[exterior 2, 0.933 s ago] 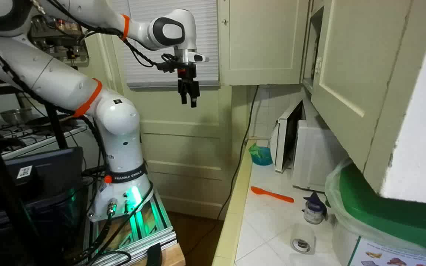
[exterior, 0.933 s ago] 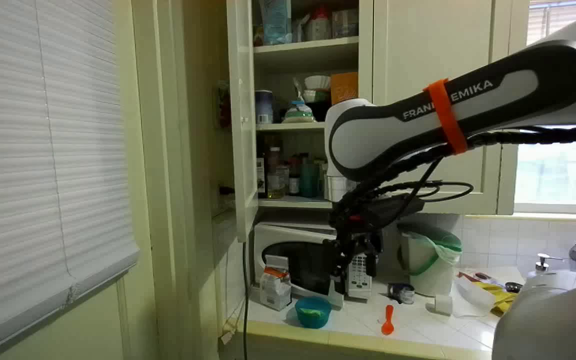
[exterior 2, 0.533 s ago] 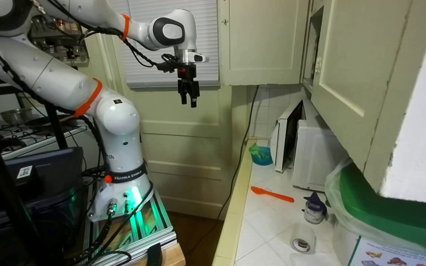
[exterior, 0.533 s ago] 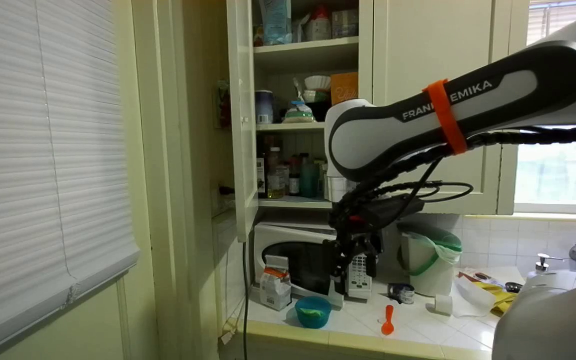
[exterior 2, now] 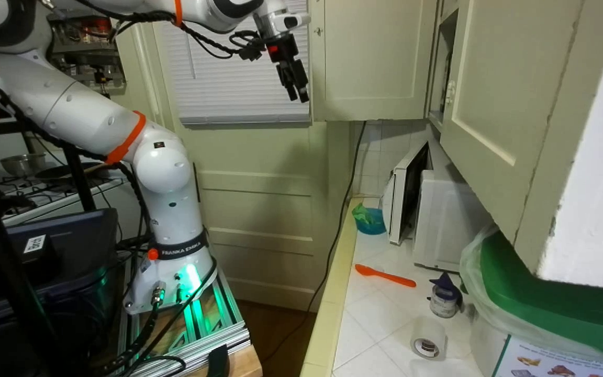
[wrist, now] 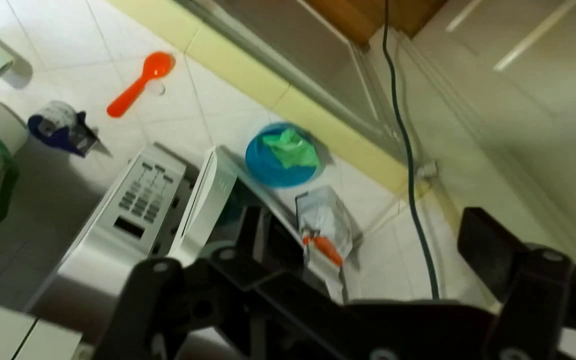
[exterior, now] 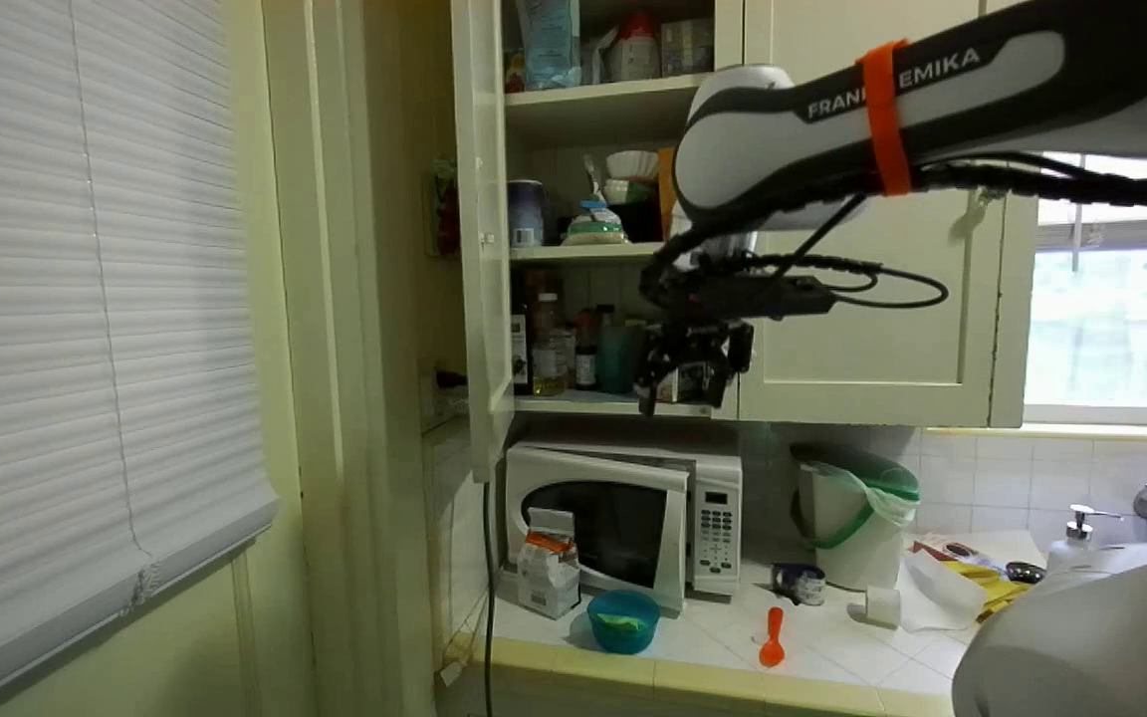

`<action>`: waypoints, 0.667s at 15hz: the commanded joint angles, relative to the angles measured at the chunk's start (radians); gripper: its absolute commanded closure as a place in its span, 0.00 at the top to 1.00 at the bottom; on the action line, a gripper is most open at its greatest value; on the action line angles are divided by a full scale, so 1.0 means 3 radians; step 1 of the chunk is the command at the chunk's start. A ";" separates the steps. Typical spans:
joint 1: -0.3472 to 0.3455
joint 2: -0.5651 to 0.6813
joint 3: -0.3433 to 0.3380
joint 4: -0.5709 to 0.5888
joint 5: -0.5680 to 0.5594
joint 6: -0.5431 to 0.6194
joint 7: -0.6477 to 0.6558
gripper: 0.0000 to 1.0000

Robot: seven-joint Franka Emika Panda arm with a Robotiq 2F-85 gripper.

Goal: Move the white packet to the counter.

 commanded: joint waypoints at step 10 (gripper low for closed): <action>-0.0884 0.0945 0.0115 0.1236 -0.1015 0.2005 0.0510 1.00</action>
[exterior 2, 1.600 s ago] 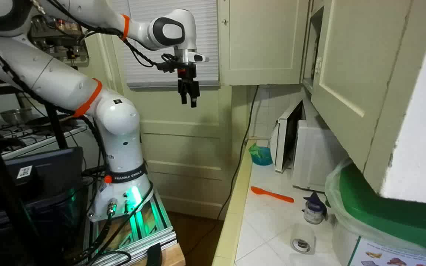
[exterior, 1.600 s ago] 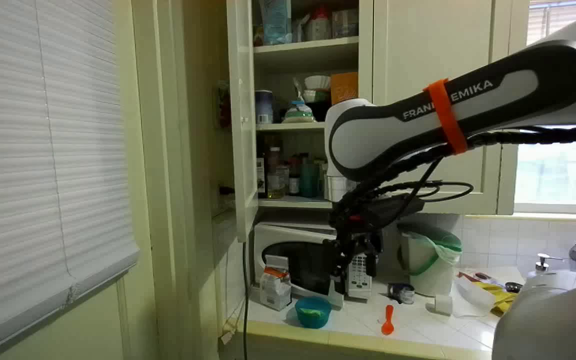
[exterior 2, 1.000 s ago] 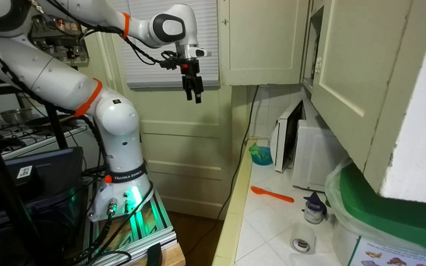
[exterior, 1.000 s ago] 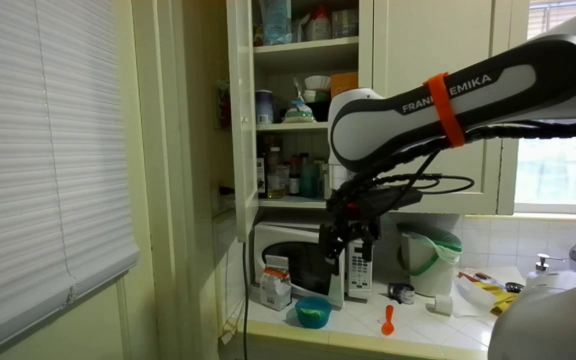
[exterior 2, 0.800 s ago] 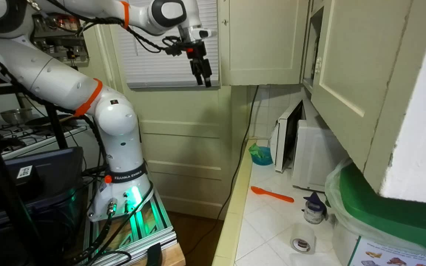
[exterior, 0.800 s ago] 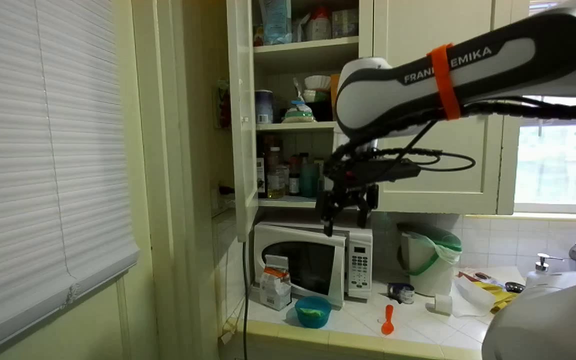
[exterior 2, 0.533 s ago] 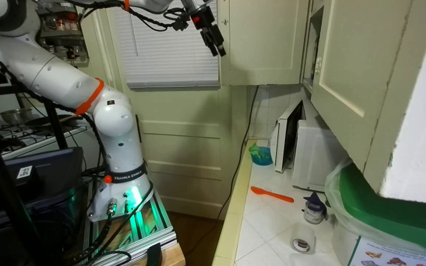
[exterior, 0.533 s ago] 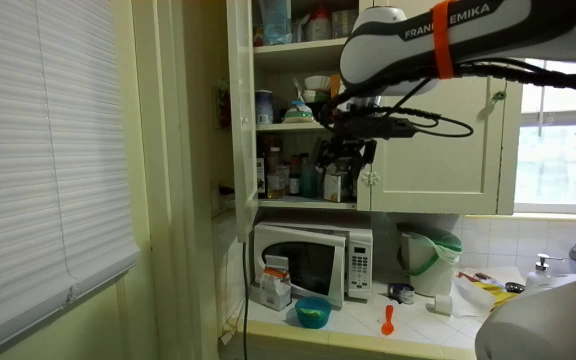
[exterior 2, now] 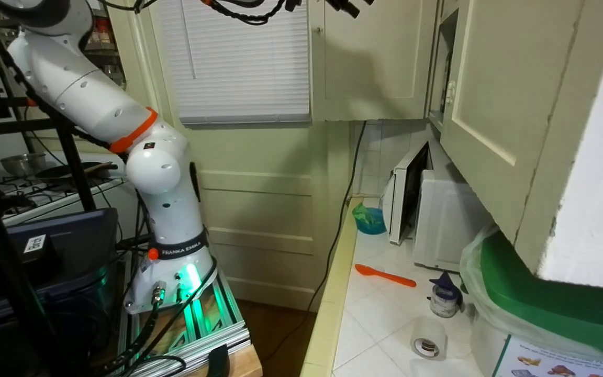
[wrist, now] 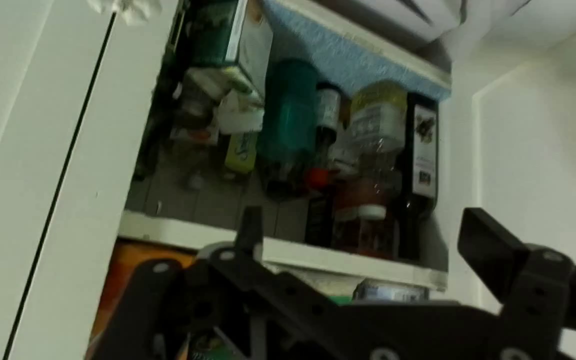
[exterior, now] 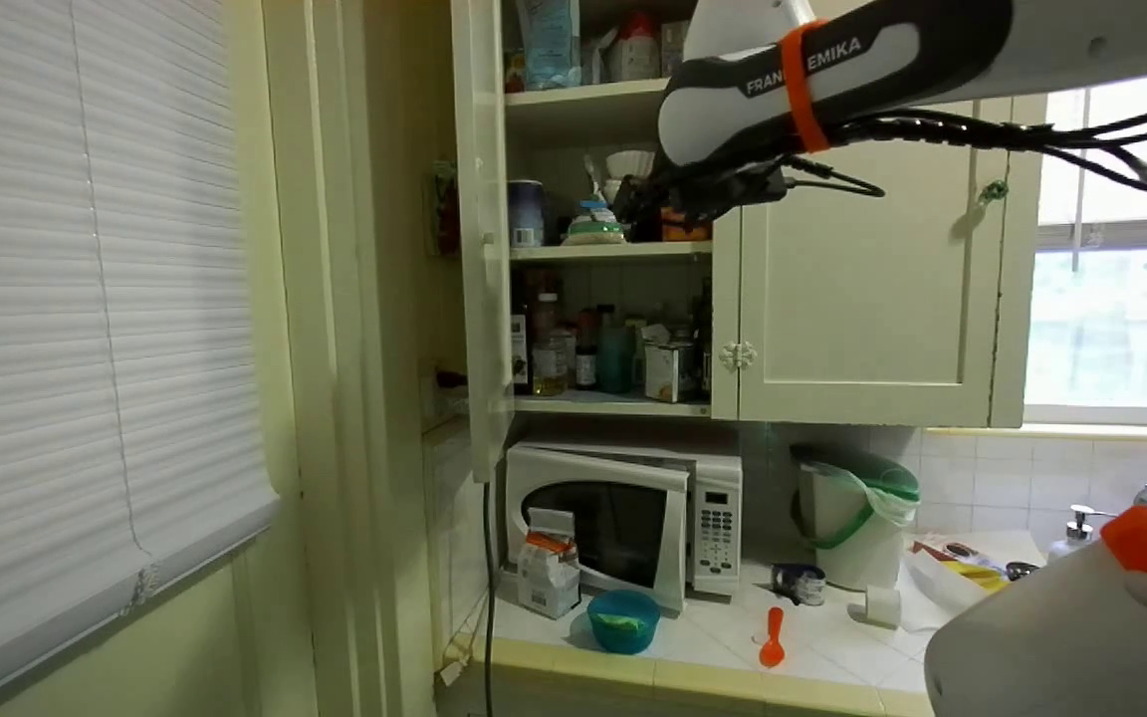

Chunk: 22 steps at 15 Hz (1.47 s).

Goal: Move the white packet to the counter.

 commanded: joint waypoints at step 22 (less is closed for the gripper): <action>-0.0567 0.1403 0.0277 0.1640 -0.0994 0.0093 0.1077 1.00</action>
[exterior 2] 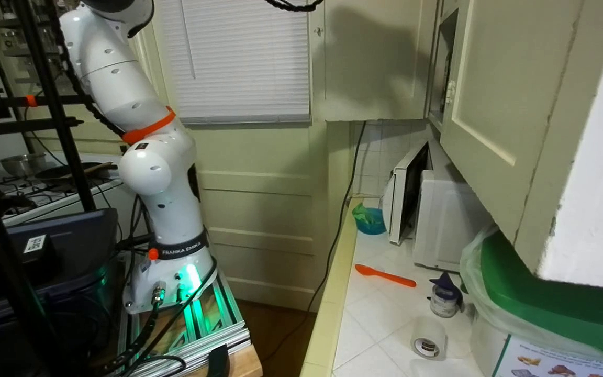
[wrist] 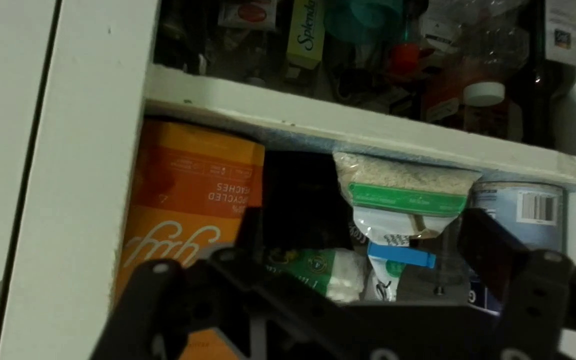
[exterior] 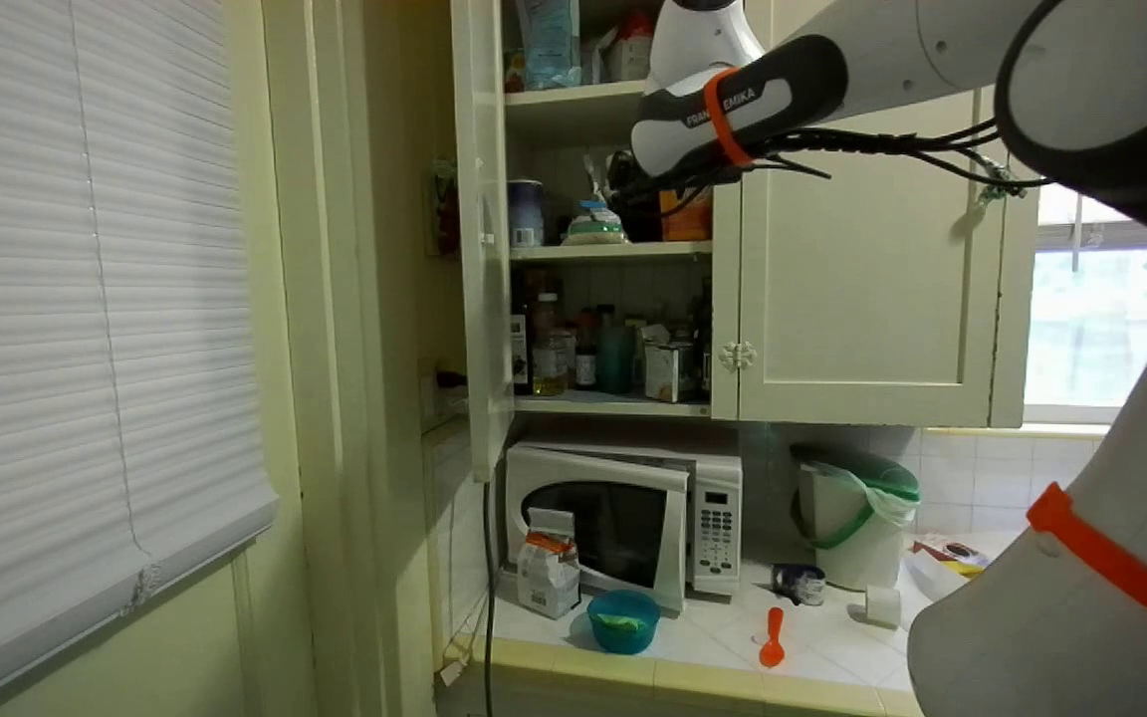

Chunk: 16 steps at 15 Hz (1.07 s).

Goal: Move the white packet to the counter.

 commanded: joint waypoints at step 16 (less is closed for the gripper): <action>0.0470 0.0884 -0.0267 0.1054 -0.0867 -0.0237 0.0714 1.00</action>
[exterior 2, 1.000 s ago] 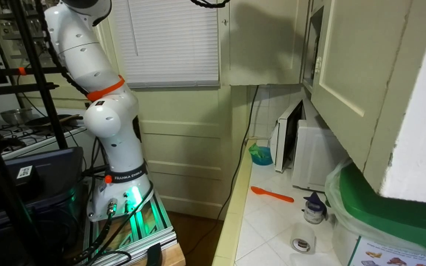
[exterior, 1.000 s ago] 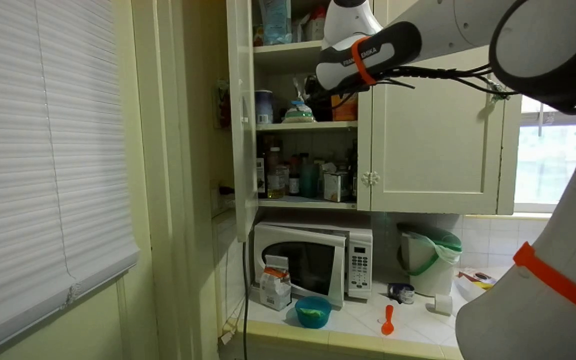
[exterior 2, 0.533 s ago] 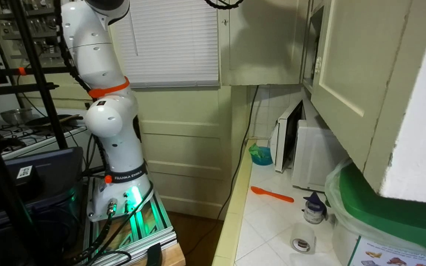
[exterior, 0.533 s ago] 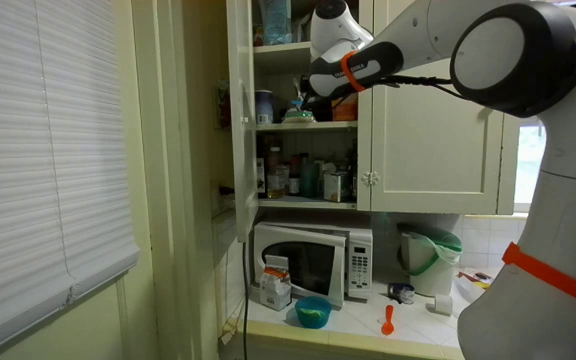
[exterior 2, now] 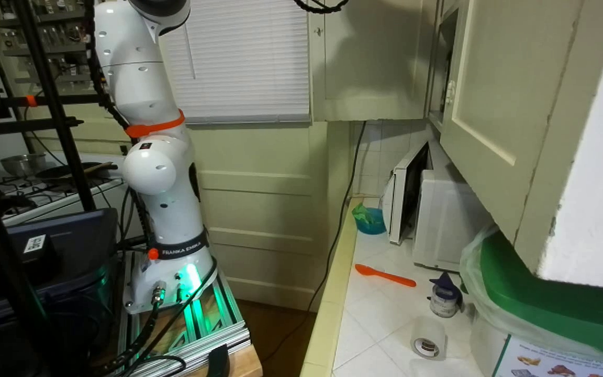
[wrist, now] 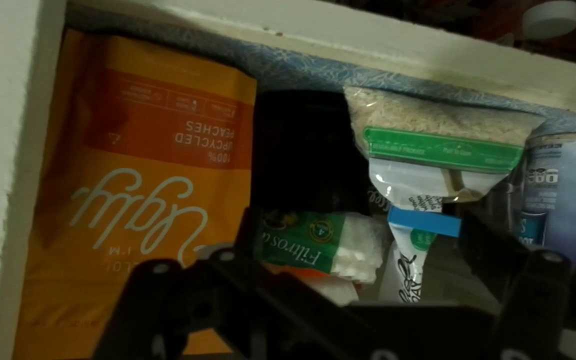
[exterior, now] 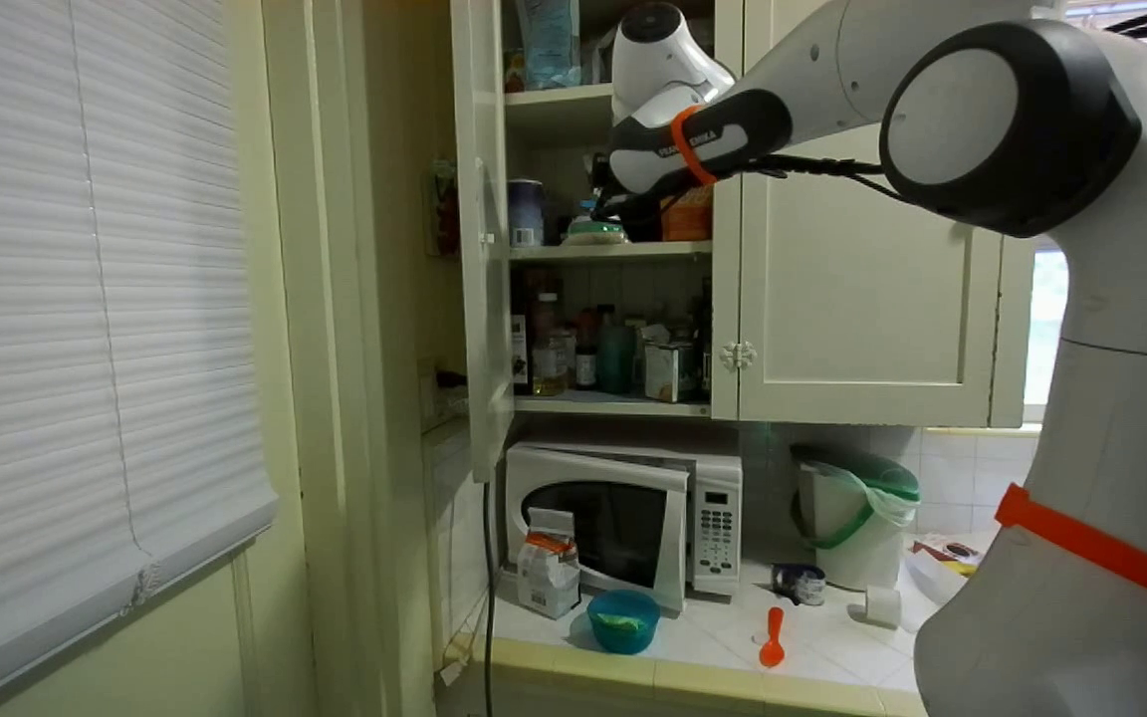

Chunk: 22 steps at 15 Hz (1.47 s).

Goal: Move the white packet to the counter.

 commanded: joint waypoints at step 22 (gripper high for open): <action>0.0103 0.1070 -0.0004 0.1142 -0.0806 0.0753 0.0730 1.00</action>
